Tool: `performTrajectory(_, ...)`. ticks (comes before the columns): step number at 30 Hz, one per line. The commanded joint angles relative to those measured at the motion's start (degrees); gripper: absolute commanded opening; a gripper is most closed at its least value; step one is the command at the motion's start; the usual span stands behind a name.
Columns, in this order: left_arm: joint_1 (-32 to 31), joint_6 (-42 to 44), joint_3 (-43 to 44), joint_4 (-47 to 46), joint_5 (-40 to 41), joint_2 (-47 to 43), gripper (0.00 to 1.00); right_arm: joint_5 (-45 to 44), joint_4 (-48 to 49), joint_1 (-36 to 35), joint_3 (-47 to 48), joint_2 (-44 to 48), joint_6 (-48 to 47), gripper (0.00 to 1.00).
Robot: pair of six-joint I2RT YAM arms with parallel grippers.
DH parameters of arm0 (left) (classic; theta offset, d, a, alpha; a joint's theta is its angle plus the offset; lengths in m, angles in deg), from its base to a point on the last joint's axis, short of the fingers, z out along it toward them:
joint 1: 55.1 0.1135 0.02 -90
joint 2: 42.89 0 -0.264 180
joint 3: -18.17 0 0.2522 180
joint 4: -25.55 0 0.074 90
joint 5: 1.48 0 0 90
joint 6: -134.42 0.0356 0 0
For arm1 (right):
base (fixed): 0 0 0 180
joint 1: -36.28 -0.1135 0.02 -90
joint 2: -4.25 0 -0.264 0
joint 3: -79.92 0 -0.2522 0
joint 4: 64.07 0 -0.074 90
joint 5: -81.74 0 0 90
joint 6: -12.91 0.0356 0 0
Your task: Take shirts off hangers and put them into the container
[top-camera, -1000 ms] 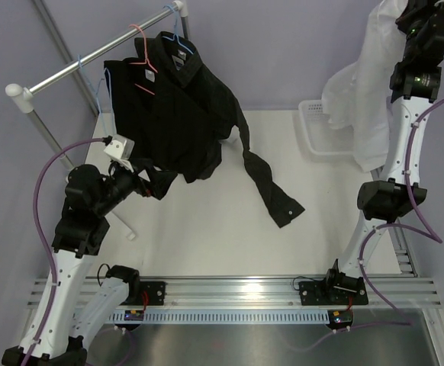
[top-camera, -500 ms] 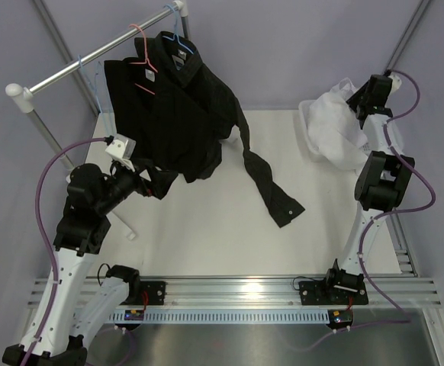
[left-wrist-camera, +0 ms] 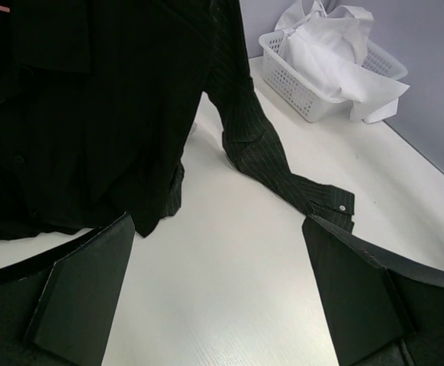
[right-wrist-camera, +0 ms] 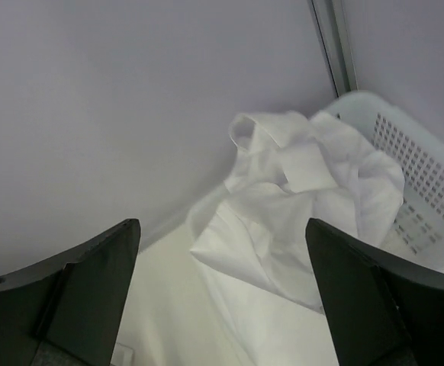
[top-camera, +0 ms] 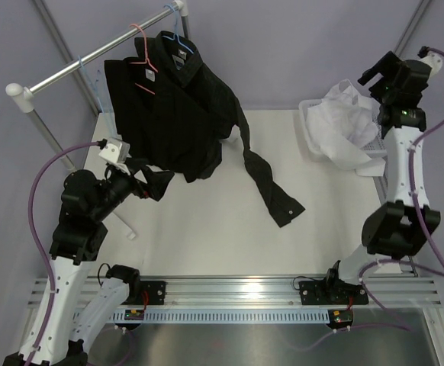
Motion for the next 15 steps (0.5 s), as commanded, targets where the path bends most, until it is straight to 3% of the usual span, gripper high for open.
performTrajectory(1,-0.1,1.2,0.6,-1.9,2.9,-0.4,0.99,1.4,-0.7,-0.3,-5.2,13.4,-3.7,0.99)
performTrajectory(10,-0.3,1.4,0.6,-1.2,4.9,-0.1,0.99,5.8,-0.1,-0.2,-31.5,35.4,-3.3,0.99)
performTrajectory(15,-0.5,0.9,0.8,-1.1,4.2,-0.2,0.99,3.9,1.8,-0.2,-47.0,45.4,-1.6,1.00)
